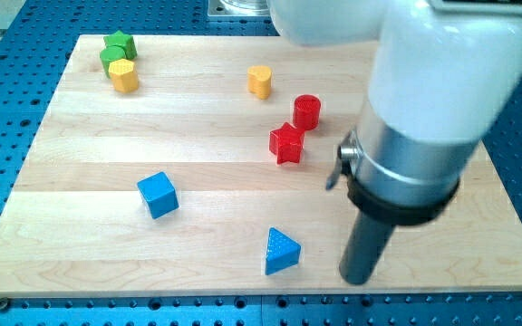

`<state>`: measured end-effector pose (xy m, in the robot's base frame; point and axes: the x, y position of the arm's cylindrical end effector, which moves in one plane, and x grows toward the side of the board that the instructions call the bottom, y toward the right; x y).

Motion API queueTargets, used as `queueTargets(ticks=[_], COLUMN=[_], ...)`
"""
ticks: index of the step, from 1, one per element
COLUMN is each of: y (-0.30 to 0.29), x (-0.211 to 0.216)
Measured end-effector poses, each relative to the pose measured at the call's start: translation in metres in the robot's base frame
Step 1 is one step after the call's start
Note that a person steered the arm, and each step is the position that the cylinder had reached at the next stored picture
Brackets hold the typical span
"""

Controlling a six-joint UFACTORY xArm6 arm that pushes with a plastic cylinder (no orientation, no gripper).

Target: Slightly move up the triangle

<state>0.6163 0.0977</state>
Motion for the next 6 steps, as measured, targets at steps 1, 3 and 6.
queueTargets(ticks=[1, 3, 6], y=[-0.055, -0.134, -0.277], x=[-0.003, 0.0, -0.095])
